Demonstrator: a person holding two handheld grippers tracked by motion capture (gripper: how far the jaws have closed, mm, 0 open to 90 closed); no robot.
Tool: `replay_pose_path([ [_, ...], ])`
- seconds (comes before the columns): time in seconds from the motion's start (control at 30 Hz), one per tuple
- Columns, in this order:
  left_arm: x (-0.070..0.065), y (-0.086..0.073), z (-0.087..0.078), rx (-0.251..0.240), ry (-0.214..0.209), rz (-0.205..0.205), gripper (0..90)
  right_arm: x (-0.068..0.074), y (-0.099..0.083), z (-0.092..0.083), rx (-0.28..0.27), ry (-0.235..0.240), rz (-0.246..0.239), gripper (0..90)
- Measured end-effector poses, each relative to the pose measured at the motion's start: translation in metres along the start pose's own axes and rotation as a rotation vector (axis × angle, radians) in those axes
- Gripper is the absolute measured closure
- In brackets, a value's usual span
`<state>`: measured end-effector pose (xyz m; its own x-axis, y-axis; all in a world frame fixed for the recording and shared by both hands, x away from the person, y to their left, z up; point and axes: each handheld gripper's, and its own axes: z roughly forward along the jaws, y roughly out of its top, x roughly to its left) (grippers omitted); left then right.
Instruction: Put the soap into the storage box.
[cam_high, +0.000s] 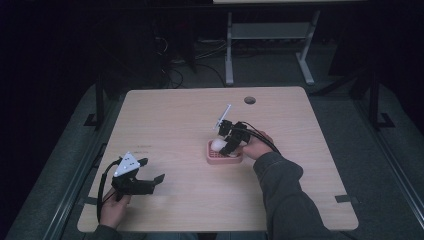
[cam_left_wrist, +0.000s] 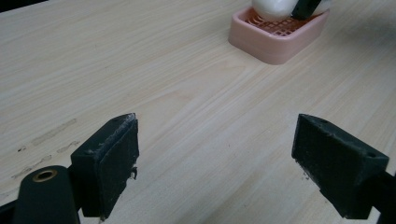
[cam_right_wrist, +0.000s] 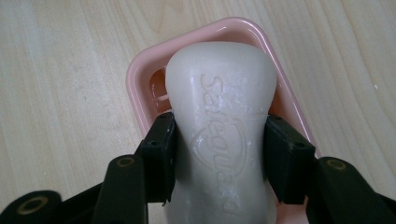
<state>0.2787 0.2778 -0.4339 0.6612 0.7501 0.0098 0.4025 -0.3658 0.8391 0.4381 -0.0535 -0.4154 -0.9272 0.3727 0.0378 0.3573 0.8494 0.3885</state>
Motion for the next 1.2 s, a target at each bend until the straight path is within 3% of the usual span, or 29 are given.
replay_pose_path([
  [0.57,0.003,0.000,-0.002,-0.003,0.008,-0.004,14.5,-0.003,0.002,0.007,0.002,0.000,0.011,48.5],
  [0.87,0.002,-0.001,-0.002,-0.007,0.007,-0.007,14.5,0.000,0.003,0.006,-0.001,-0.028,0.004,46.7],
  [0.97,0.002,0.000,-0.002,-0.006,0.007,-0.005,14.5,0.000,0.002,0.000,-0.040,-0.010,0.015,47.1],
  [1.2,0.001,0.000,-0.002,-0.007,0.005,-0.006,14.5,0.004,-0.001,-0.009,-0.075,-0.007,0.014,46.3],
])
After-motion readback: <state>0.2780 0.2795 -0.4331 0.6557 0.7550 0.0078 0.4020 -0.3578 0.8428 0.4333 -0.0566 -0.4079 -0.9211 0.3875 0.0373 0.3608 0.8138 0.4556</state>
